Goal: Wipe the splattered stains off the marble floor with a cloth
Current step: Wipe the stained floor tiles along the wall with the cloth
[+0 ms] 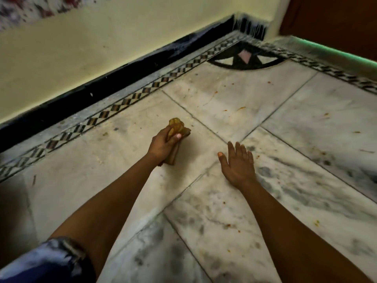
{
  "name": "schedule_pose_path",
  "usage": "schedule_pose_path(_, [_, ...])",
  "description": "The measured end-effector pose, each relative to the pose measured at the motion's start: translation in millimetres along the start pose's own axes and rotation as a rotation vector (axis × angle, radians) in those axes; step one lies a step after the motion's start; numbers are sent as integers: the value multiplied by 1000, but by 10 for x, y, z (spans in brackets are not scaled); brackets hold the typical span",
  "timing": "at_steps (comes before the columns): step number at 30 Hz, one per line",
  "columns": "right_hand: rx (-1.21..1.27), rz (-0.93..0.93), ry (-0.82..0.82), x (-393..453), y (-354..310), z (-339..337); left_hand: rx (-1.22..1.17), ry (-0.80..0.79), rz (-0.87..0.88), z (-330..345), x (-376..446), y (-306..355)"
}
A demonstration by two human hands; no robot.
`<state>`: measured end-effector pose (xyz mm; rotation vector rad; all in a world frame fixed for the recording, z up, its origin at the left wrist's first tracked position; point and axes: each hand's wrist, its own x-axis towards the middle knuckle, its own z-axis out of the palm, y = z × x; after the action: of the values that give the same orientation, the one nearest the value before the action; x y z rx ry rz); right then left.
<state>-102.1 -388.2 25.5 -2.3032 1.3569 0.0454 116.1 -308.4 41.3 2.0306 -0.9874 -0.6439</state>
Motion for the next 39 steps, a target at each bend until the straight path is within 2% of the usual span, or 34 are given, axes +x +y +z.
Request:
schedule_pose_path(6, [-71,-32,8,-30,317,-332,424,-323,183,53,146,507])
schedule_pose_path(8, [-86,-12,26,77,345,-372,553,-376,241,74,199,512])
schedule_pose_path(10, [-66,11,37,209,317,-326,585,-319,252,100,292,483])
schedule_pose_path(17, [-97,-25,63,683,292,133,392,133,147,319,951,127])
schedule_pose_path(21, [-139,36,123,1072,373,218,484,304,121,373,1549,-41])
schedule_pose_path(23, [-140,76,187,1312,419,238,518,236,104,445,1830,-145])
schedule_pose_path(27, [-151,158,264,1727,472,274,678,-65,29,768,2140,-264])
schedule_pose_path(35, [-158,226,383,2029,501,402,729,-41,-96,872,2671,-163])
schedule_pose_path(37, [-165,226,390,2019,500,392,769,-64,0,951,2526,-171])
schedule_pose_path(39, [-168,222,399,2016,498,395,817,-94,191,927,2284,-298])
